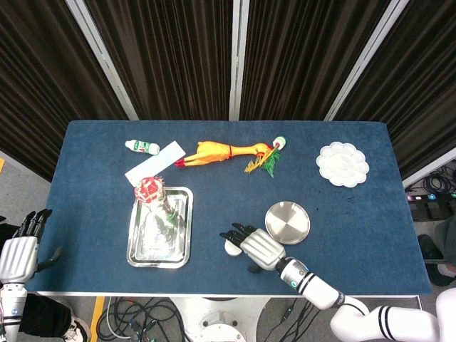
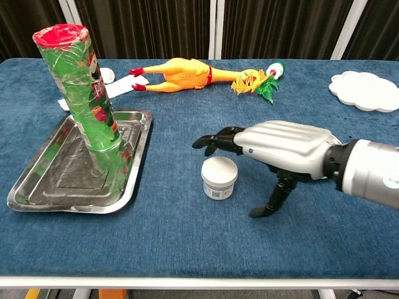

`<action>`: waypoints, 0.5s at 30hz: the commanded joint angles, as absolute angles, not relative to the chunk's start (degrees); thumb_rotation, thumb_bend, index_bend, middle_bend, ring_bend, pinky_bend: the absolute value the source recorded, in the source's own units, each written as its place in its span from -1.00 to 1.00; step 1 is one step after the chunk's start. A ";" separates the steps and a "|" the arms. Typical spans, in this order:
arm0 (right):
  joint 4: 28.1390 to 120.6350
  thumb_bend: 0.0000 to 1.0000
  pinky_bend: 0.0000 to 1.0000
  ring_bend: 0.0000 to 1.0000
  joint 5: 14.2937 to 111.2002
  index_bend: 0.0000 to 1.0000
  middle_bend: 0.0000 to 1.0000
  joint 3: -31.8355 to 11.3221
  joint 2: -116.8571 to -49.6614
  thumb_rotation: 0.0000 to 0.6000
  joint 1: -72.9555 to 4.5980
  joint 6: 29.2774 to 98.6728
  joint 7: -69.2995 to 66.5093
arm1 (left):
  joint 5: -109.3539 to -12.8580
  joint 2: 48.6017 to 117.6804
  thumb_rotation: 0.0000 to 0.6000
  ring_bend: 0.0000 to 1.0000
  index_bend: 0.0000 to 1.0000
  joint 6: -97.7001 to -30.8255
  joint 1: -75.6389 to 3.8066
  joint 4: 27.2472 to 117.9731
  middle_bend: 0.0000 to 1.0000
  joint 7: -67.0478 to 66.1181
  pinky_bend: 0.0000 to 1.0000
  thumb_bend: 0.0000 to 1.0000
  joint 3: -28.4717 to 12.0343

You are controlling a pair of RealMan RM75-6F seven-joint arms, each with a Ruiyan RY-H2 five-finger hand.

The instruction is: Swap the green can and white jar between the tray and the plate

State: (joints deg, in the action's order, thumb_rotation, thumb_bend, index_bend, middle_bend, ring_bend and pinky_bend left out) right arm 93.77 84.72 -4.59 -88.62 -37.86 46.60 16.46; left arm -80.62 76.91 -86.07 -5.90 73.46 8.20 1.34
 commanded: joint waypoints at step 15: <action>90.49 -0.55 0.00 -0.45 79.10 -0.50 -0.42 -5.80 -93.46 1.00 -41.23 47.00 22.46 | -81.12 77.82 1.00 -0.97 -0.84 -84.01 -4.55 70.96 -0.84 10.70 -0.42 -0.48 0.23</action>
